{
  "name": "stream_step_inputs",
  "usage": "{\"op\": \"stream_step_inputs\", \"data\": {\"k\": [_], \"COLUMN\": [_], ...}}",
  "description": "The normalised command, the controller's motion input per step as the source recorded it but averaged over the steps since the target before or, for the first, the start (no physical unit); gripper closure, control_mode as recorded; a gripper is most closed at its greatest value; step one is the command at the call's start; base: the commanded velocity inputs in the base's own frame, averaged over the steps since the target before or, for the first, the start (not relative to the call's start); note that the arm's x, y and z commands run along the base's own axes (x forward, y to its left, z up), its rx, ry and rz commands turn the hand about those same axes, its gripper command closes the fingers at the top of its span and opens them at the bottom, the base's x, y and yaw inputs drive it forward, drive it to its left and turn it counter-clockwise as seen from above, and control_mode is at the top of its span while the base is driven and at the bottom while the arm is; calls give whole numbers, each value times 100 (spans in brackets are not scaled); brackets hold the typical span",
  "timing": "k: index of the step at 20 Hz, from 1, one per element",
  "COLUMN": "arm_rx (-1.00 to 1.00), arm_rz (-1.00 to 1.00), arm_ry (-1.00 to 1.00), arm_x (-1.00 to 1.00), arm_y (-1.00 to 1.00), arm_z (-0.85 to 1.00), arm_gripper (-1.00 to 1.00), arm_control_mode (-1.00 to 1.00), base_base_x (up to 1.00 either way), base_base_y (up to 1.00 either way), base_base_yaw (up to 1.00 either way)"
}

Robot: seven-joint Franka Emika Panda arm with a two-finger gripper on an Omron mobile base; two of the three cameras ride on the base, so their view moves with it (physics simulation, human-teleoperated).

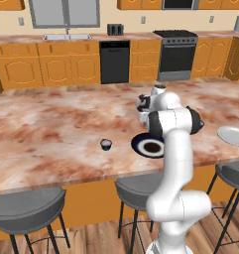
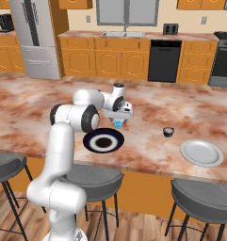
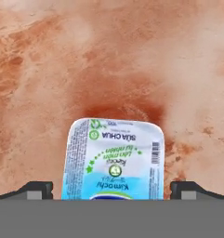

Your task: Place two yogurt containers on each plate.

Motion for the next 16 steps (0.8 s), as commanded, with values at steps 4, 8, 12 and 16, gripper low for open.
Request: {"op": "stream_step_inputs", "data": {"k": [4,8,12,16], "arm_rx": [0,0,0,0], "arm_rz": [1,0,0,0], "arm_ry": [0,0,4,5], "arm_x": [31,35,7,-2], "arm_y": [-5,0,0,0], "arm_z": [-15,-20,-26,-23], "arm_gripper": [-100,-100,-100,100], "arm_control_mode": [-100,-100,-100,-100], "base_base_x": [0,0,0,0], "base_base_y": [0,0,0,0], "base_base_yaw": [0,0,0,0]}}
